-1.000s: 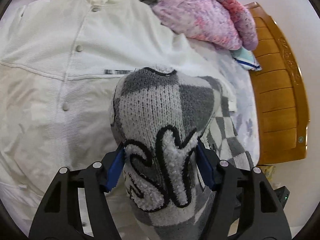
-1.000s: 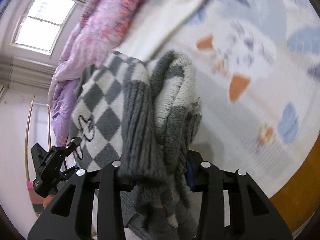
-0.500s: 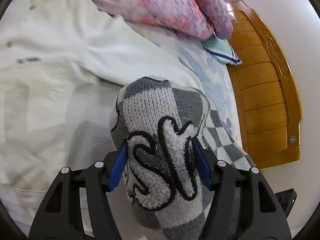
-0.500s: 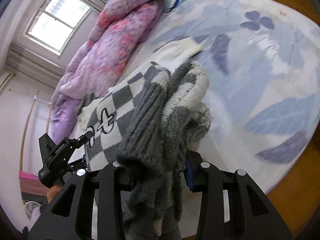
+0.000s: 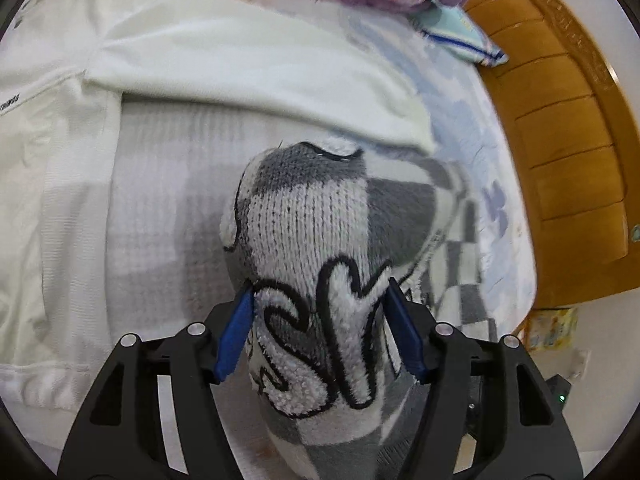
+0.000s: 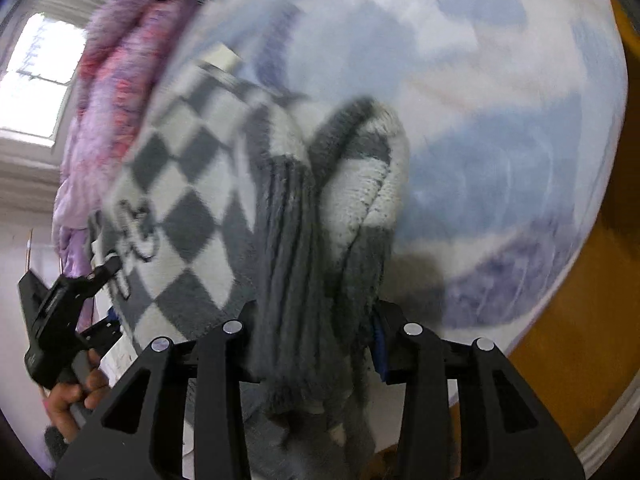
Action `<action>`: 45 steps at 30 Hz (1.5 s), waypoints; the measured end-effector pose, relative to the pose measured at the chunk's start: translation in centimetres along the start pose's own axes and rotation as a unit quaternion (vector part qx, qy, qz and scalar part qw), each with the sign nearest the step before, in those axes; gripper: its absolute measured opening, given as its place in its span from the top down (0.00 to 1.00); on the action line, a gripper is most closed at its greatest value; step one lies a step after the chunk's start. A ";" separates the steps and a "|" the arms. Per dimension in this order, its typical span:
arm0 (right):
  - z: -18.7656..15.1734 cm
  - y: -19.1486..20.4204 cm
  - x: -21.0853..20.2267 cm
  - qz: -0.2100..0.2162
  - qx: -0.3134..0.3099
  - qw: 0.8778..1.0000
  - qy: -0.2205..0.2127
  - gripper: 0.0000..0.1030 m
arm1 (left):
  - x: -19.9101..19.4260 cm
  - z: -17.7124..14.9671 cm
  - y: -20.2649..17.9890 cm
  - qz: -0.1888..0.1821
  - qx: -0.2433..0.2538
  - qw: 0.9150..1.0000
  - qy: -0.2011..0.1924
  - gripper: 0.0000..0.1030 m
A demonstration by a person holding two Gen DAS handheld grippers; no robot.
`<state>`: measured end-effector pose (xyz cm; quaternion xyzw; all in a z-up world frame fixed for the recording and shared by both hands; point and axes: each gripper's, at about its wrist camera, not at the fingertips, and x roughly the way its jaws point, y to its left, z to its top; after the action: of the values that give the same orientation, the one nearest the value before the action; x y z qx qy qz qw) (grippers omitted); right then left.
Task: Fold large clothes
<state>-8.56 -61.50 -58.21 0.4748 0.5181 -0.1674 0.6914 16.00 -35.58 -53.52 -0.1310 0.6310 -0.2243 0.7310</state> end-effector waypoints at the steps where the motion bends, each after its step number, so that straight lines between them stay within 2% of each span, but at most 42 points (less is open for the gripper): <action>1: -0.3 -0.5 0.8 -0.010 0.003 1.000 0.008 0.63 | 0.3 -0.3 0.3 0.007 0.001 1.000 0.006 0.35; 5: 0.1 -1.0 1.7 -0.027 0.004 1.000 0.015 0.55 | 0.7 -0.4 0.8 0.019 -0.002 1.000 0.011 0.25; 6: 0.3 -0.8 1.8 -0.037 -0.003 0.999 0.018 0.51 | 0.6 -0.2 0.7 0.025 0.002 1.000 0.012 0.24; 8: 0.7 -0.4 1.9 -0.053 -0.016 0.998 0.027 0.50 | 0.5 -0.2 0.1 0.028 0.016 0.999 0.018 0.24; 11: 1.0 0.6 1.6 -0.073 -0.050 0.995 0.040 0.48 | -0.5 -0.5 -0.5 0.054 0.039 0.998 0.021 0.22; 16: 2.0 0.9 1.2 -0.081 -0.082 0.991 0.064 0.46 | -3.1 -1.9 0.2 0.073 0.030 0.997 0.024 0.21; 19: 2.1 2.6 0.1 -0.122 -0.138 0.981 0.059 0.46 | -5.2 -3.4 0.3 0.100 0.043 0.994 0.022 0.20; 20: 2.0 3.6 -0.5 -0.142 -0.163 0.975 0.059 0.46 | -5.8 -3.9 0.4 0.102 0.042 0.994 0.023 0.19; 22: 2.0 4.9 -1.4 -0.138 -0.178 0.972 0.060 0.46 | -7.1 -4.8 0.3 0.108 0.035 0.993 0.026 0.17; 25: 1.5 8.5 -3.6 -0.151 -0.223 0.962 0.050 0.45 | -9.0 -6.1 0.3 0.121 0.022 0.992 0.028 0.16; 28: 0.6 13.9 -5.4 -0.120 -0.274 0.953 0.046 0.45 | -11.3 -7.2 -0.1 0.123 0.010 0.992 0.023 0.14; 33: -2.3 20.0 -8.0 -0.079 -0.325 0.942 0.042 0.44 | -15.7 -8.2 -1.7 0.125 -0.003 0.992 -0.005 0.12; 36: -4.4 23.2 -9.7 -0.057 -0.355 0.933 0.034 0.37 | -18.6 -8.2 -2.9 0.127 0.004 0.992 -0.026 0.08; 41: -7.5 26.7 -12.0 -0.052 -0.390 0.919 0.017 0.24 | -23.5 -8.0 -3.8 0.144 0.019 0.988 -0.062 0.08; 45: -9.9 28.2 -13.7 -0.065 -0.407 0.911 -0.004 0.20 | -26.7 -8.1 -3.3 0.152 0.018 0.985 -0.081 0.07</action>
<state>0.76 -42.96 -32.65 0.1170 0.5685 0.0114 0.8143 4.74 -24.51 -30.27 -0.0382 0.5784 -0.1100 0.8074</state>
